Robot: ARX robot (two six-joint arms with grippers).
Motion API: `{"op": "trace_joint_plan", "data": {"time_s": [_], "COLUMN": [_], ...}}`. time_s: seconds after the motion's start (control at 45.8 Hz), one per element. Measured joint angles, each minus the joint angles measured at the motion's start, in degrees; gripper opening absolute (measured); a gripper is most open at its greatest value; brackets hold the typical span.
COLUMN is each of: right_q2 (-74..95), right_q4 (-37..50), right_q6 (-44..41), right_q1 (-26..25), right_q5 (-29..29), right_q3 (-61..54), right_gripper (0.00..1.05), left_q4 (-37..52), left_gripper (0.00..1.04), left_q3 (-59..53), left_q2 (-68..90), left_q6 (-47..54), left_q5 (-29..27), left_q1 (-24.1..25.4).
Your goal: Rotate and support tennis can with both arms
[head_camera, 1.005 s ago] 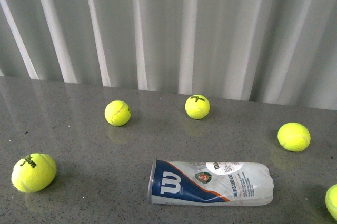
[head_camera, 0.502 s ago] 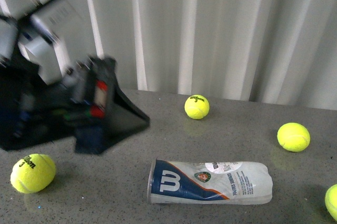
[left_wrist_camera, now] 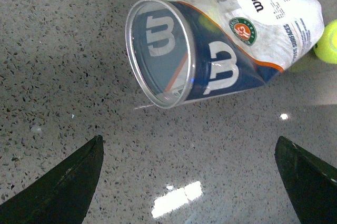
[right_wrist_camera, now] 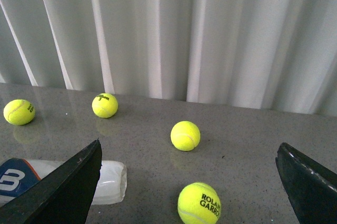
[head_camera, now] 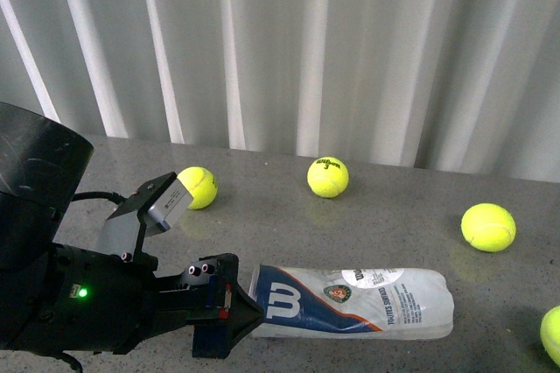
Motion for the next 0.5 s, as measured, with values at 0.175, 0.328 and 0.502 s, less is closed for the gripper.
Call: {"op": "trace_joint_plan", "data": {"time_s": [0.175,0.328,0.502], "right_q2": [0.0,0.0,0.0], "right_q4": [0.0,0.0,0.0], "right_q6": [0.0,0.0,0.0], "right_q1": [0.0,0.0,0.0], "right_q5": [0.0,0.0,0.0], "right_q3": [0.0,0.0,0.0], "right_gripper": [0.98,0.98,0.98], "left_q4": [3.8,7.17,8.39], "left_gripper": [0.98,0.98,0.98], "left_q3": [2.6,5.22,7.41], "left_q2": [4.26,8.07,10.54], "left_q6": [-2.64,-5.79,-11.19], "left_q5": [-0.2,-1.25,-1.27], "left_q1": [-0.09,-0.79,-1.73]}}
